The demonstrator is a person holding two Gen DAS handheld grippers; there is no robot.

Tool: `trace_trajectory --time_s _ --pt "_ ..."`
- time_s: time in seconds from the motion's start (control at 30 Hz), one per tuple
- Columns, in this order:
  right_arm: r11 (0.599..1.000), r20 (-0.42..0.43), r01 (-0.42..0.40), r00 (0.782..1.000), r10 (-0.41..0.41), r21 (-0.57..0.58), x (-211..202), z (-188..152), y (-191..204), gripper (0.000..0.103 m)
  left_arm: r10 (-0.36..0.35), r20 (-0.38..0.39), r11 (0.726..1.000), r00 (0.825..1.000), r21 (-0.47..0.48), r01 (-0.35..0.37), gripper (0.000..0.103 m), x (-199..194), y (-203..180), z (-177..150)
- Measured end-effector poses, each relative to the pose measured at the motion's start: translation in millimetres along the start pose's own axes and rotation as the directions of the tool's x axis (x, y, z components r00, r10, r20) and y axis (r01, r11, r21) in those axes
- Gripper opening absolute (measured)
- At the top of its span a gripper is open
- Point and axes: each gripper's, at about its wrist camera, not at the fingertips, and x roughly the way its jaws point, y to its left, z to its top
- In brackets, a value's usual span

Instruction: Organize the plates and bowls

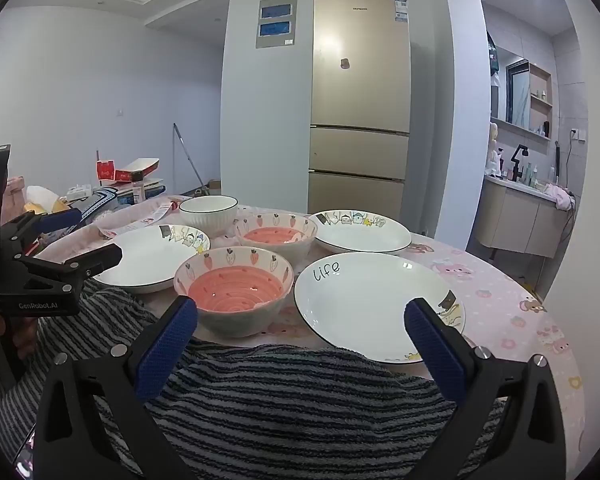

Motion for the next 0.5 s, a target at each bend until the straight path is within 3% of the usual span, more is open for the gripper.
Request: trace_trajectory --time_s 0.5 --pt "1.000 0.011 -0.004 1.000 0.004 0.014 -1.7 -0.5 -2.0 0.103 -0.006 -0.019 1.000 1.000 -0.017 0.006 0.103 7.2 -0.1 -0.6"
